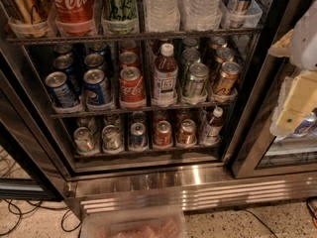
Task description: Pick green can from middle shelf of fridge
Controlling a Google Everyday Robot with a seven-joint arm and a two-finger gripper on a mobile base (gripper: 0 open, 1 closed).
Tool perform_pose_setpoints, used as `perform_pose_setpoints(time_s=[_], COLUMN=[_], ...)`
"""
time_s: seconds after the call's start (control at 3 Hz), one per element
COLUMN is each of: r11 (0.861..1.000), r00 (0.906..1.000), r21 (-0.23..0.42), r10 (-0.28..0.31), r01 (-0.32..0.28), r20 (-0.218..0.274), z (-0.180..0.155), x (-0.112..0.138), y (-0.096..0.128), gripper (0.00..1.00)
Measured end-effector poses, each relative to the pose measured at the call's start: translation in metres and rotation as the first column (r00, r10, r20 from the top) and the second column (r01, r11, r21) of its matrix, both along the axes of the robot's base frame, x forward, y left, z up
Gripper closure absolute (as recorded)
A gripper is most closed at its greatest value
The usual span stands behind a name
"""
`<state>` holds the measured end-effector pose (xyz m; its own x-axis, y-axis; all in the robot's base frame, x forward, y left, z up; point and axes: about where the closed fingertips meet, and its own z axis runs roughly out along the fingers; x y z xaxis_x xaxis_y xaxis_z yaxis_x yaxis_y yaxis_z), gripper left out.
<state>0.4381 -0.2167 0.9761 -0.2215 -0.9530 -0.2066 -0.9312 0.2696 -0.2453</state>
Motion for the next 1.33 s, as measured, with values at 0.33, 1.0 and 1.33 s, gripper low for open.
perform_pose_setpoints(time_s=[0.33,1.0,1.33], r11=[1.0,0.996,0.975], r00=[1.0,0.9981,0.9887], r21=[0.0,0.084,0.191], r10=[0.0,-0.043,-0.127], r01=[0.0,0.039,0.11], r20=[0.0,0.046,0.08], z=[0.0,-0.023,-0.043], x=[0.0,0.012,0.031], y=[0.0,0.012,0.019], gripper=[0.0,0.0,0.0])
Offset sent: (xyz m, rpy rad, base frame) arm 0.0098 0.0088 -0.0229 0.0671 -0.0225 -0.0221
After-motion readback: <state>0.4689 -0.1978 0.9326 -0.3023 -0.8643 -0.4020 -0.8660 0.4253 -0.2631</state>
